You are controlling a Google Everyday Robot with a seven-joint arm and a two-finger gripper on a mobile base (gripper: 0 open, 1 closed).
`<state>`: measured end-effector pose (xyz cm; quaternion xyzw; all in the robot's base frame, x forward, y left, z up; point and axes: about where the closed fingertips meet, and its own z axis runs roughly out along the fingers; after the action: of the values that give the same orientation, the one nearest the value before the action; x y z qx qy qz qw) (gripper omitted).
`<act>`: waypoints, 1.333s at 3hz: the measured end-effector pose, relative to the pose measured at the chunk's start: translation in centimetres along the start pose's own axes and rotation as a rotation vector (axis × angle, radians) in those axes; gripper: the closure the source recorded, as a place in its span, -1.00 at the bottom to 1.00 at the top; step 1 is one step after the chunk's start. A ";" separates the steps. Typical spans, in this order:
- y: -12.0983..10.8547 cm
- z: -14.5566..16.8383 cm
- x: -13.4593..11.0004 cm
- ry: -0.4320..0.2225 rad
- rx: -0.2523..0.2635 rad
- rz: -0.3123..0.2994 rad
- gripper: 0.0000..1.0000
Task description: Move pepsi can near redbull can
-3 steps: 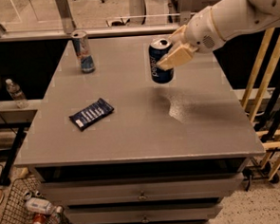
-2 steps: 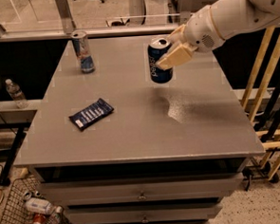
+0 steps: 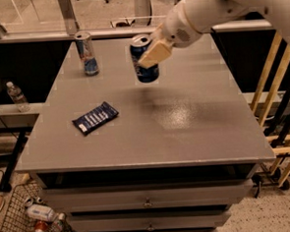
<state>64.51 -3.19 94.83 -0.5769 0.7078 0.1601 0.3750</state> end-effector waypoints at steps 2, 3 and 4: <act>-1.5 4.9 -5.3 0.019 0.006 0.046 1.00; -2.6 7.0 -5.4 0.021 0.000 0.096 1.00; -3.5 8.4 -5.1 0.010 0.010 0.147 1.00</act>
Offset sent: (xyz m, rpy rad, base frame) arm 0.0581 0.0905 0.0098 0.0129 0.0605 -0.0801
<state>70.96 4.93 93.57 -0.5222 0.7509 0.1808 0.3617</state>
